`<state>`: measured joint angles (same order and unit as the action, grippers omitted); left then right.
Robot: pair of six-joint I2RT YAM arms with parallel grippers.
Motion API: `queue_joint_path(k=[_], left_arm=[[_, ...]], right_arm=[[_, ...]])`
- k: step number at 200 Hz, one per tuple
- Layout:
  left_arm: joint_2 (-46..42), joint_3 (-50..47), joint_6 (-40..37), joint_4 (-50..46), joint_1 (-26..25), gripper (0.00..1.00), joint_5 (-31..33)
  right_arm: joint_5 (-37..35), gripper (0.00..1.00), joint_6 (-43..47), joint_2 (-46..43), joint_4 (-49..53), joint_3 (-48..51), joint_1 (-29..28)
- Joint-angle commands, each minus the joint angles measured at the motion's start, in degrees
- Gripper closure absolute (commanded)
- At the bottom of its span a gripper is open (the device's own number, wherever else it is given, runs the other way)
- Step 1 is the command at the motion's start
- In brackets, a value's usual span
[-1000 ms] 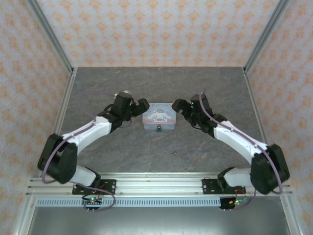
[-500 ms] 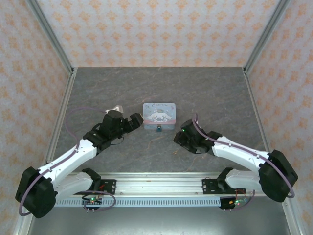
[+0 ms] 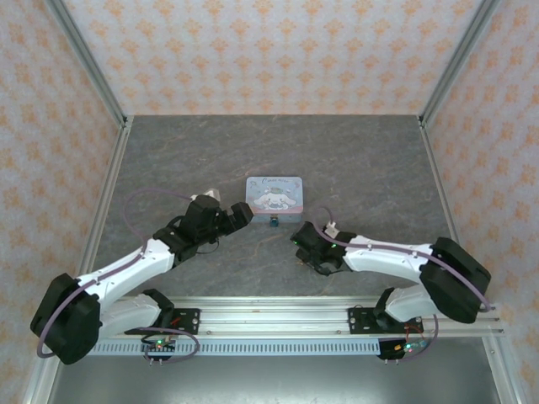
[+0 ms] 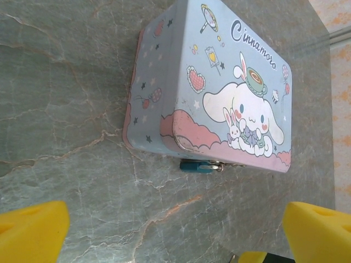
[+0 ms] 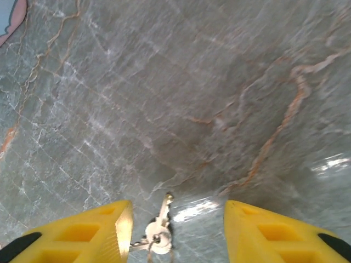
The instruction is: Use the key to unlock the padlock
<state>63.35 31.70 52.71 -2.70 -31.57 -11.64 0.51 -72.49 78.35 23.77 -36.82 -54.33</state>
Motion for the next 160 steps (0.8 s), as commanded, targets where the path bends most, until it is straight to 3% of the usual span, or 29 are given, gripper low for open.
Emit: queue_joint_path(k=[1, 122, 160], left_arm=[[0.57, -0.74, 0.7, 3.72, -0.74, 0.0, -0.5], [2.84, -2.48, 0.0, 7.17, -0.86, 0.0, -2.02], [2.81, -3.01, 0.02, 7.55, -0.87, 0.0, -2.12]], right_arm=[[-3.49, 0.54, -3.11, 2.63, 2.82, -2.83, -1.25], [-3.51, 0.58, -6.95, 10.18, 9.01, -7.98, -5.61], [-3.5, 0.65, -6.37, 12.42, 10.05, -10.04, -5.62]])
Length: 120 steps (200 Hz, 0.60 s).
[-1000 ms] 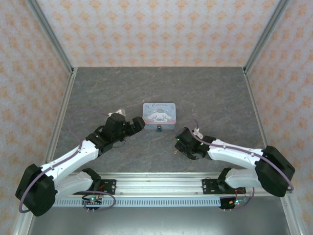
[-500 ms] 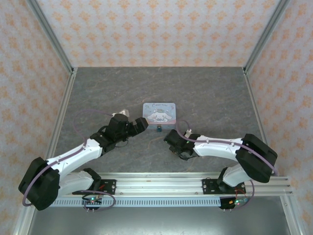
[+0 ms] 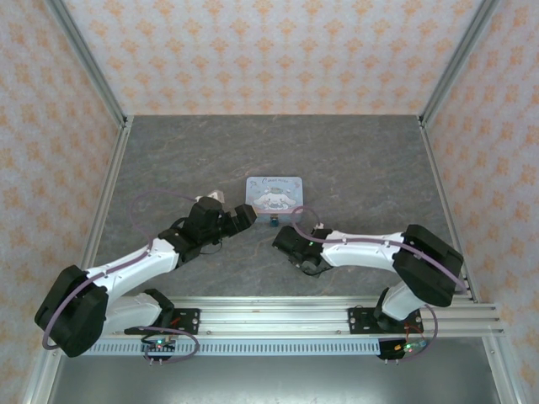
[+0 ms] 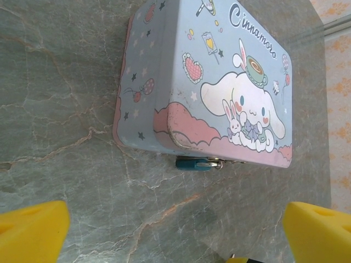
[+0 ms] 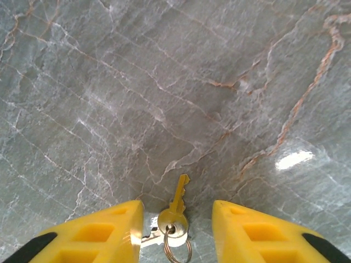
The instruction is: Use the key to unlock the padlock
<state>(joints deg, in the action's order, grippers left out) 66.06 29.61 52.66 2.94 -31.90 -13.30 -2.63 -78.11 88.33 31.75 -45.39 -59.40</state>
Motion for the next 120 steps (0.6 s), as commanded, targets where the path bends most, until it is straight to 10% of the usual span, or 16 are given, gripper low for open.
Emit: queue_joint_path(k=[1, 120], left_arm=[[0.06, -0.93, 0.02, 1.9, -0.53, 0.0, -0.48], [0.47, 0.53, -0.36, -1.54, -0.53, 0.0, -0.03]], right_arm=[[-0.35, 0.65, -0.7, 2.49, 2.13, -1.51, -0.55], [0.32, 1.0, 0.94, 3.55, -4.41, -0.87, -0.67]])
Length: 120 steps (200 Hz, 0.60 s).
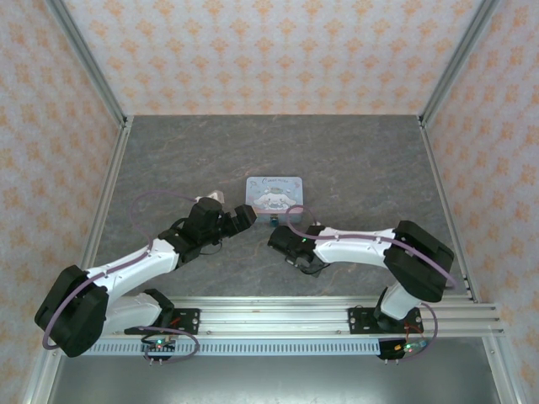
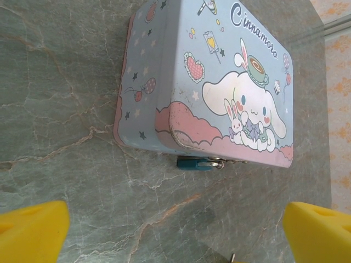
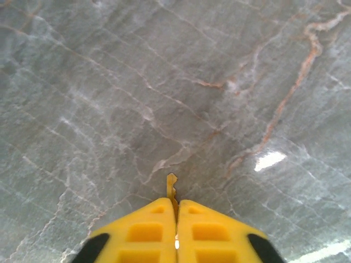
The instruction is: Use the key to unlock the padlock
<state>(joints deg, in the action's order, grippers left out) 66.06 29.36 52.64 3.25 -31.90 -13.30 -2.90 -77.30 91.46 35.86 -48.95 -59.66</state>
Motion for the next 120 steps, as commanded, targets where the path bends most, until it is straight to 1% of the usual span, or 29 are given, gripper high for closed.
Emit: queue_joint_path(k=[1, 30, 58, 89, 105, 120], left_arm=[[0.47, 0.82, -0.34, -1.93, -0.53, 0.0, -0.05], [0.39, 1.91, -0.7, -3.72, -0.55, 0.0, 0.06], [0.29, 2.6, 0.6, -3.69, -0.53, 0.0, -0.02], [0.98, 2.8, 3.47, -0.84, -0.71, 0.0, -2.74], [1.5, 2.89, 6.17, 1.04, -1.33, 0.0, -3.12], [2.01, 3.06, 9.4, 2.96, -2.33, 0.01, -2.74]], right_arm=[[0.55, 1.0, 0.17, 0.32, -8.74, 2.79, -0.44], [-2.73, 1.0, 1.24, -6.34, -15.48, 8.58, -0.16], [-2.8, 1.0, 4.37, -14.46, -21.99, 14.11, 2.31], [-2.18, 1.0, 9.0, -23.24, -23.25, 16.28, 5.4], [-1.7, 1.0, 11.09, -27.58, -23.47, 16.38, 7.01], [-0.71, 1.0, 12.45, -29.76, -23.94, 16.04, 8.37]])
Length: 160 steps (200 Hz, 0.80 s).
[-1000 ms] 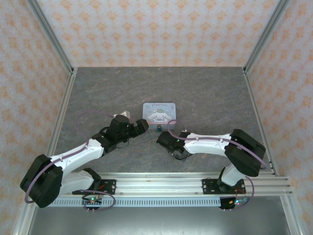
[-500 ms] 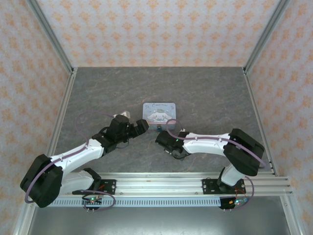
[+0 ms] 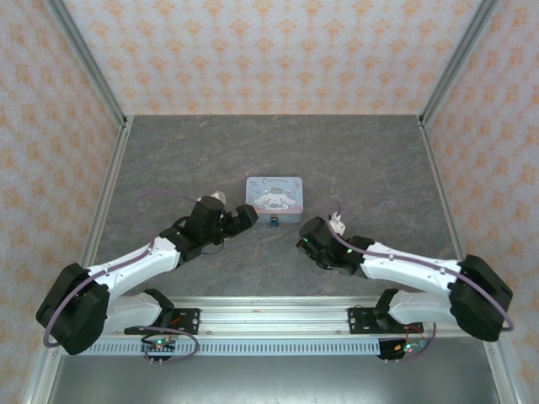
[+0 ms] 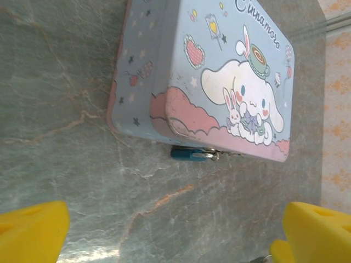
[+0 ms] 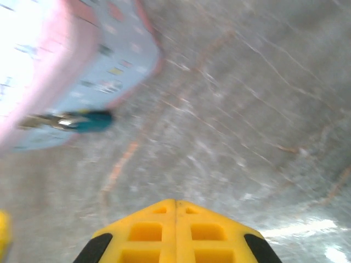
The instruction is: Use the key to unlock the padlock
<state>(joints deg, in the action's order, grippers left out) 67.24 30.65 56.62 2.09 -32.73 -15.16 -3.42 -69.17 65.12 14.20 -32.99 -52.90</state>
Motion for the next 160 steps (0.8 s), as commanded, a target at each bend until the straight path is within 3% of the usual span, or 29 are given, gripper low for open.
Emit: queue_joint_path(k=[1, 67, 102, 160], left_arm=[[0.81, 1.77, 5.6, 4.27, -1.57, 0.01, -0.82], [5.21, 4.06, 19.38, 14.09, -6.85, 0.11, 0.86], [6.18, 3.32, 26.25, 19.57, -7.43, 0.24, 2.59], [3.55, 5.74, 22.79, 12.94, -7.44, 0.24, 5.17]], right_arm=[[-0.05, 1.0, 4.35, -3.51, -2.35, 0.06, 1.69], [6.11, 1.0, 8.41, -0.96, -10.65, -3.9, 4.8], [8.58, 1.0, 8.61, 0.52, -16.26, -4.69, 5.83], [11.42, 1.0, 8.44, 0.55, -13.31, -5.15, 6.46]])
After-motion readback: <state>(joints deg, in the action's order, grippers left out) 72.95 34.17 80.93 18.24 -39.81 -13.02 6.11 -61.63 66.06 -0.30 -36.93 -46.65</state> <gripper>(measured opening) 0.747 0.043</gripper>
